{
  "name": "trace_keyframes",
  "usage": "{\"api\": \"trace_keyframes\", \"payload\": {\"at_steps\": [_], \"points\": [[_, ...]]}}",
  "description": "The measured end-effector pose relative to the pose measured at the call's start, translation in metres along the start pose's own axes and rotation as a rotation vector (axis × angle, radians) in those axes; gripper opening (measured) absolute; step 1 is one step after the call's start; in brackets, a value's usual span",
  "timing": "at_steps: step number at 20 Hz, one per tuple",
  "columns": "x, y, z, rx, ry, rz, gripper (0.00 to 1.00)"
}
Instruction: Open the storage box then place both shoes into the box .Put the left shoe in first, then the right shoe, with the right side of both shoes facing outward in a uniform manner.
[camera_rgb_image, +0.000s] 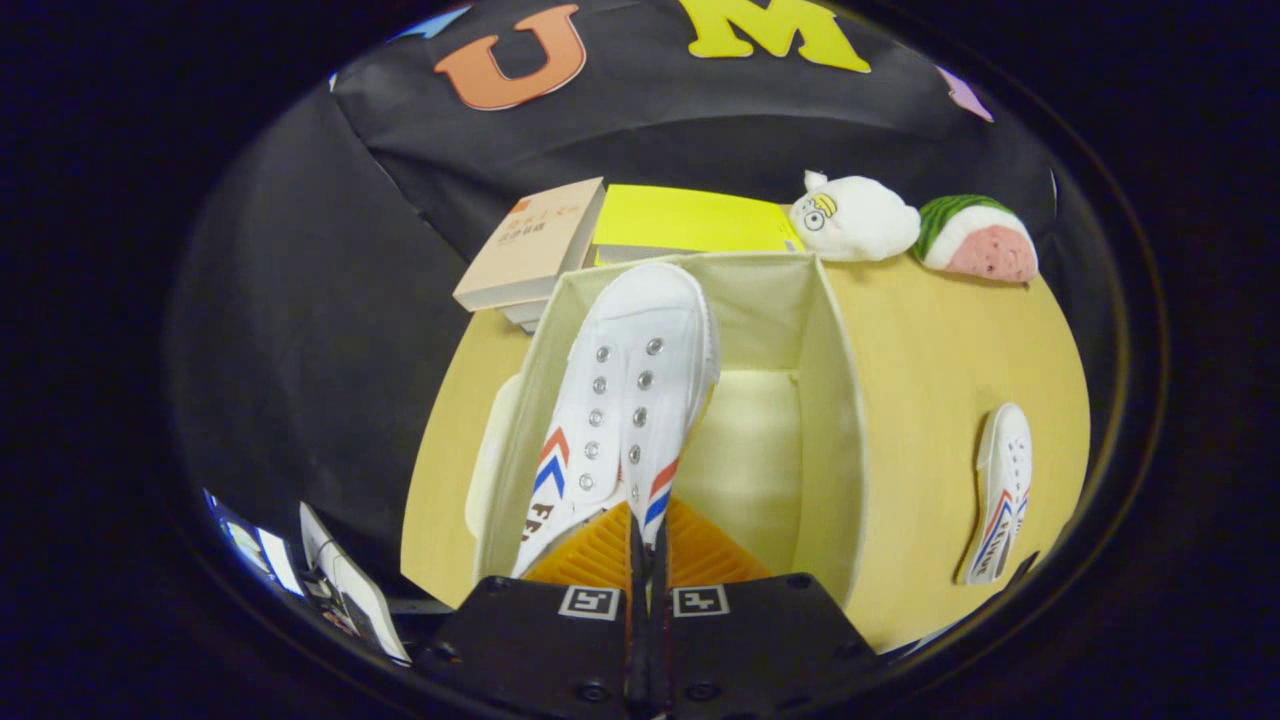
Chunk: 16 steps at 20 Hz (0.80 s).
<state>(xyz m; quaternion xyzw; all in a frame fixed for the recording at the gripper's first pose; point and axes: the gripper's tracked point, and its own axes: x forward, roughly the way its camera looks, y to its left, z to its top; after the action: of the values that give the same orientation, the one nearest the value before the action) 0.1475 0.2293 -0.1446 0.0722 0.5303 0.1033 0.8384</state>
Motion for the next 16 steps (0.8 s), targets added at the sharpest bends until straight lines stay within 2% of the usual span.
{"api": "trace_keyframes", "payload": {"at_steps": [4,10,12,13,14,16], "points": [[0.022,0.003,-0.006,-0.011,0.053,-0.042,0.06],[0.042,0.003,-0.013,-0.017,0.110,-0.057,0.06],[0.041,0.017,-0.006,-0.037,0.061,-0.002,0.12],[0.036,0.018,0.002,-0.051,0.029,0.005,0.23],[0.032,0.017,0.001,-0.063,0.016,0.002,0.27],[0.021,0.011,-0.001,-0.074,0.005,-0.005,0.60]]}}
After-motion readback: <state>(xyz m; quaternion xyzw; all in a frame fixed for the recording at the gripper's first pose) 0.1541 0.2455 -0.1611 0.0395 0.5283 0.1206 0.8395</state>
